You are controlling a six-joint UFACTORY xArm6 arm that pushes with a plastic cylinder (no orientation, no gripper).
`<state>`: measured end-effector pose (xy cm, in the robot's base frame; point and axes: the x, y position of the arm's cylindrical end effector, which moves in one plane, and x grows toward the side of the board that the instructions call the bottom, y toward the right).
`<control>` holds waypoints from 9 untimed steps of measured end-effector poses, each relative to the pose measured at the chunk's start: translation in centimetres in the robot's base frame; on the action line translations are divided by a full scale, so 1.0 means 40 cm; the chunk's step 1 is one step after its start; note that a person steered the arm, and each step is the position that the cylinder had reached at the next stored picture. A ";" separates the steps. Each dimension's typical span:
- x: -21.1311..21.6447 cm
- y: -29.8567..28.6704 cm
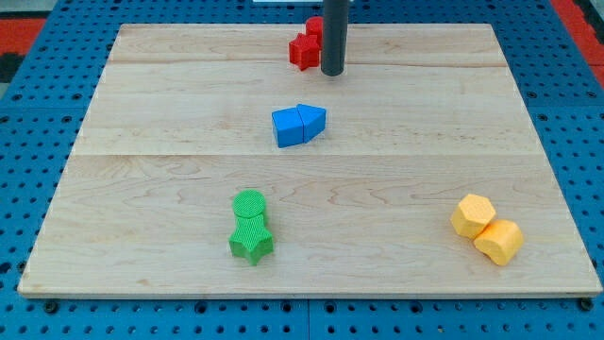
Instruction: Place the blue triangle towards the top right side of the blue cube
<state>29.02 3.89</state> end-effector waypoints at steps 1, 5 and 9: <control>-0.002 -0.002; 0.290 -0.093; 0.211 -0.061</control>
<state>37.46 1.46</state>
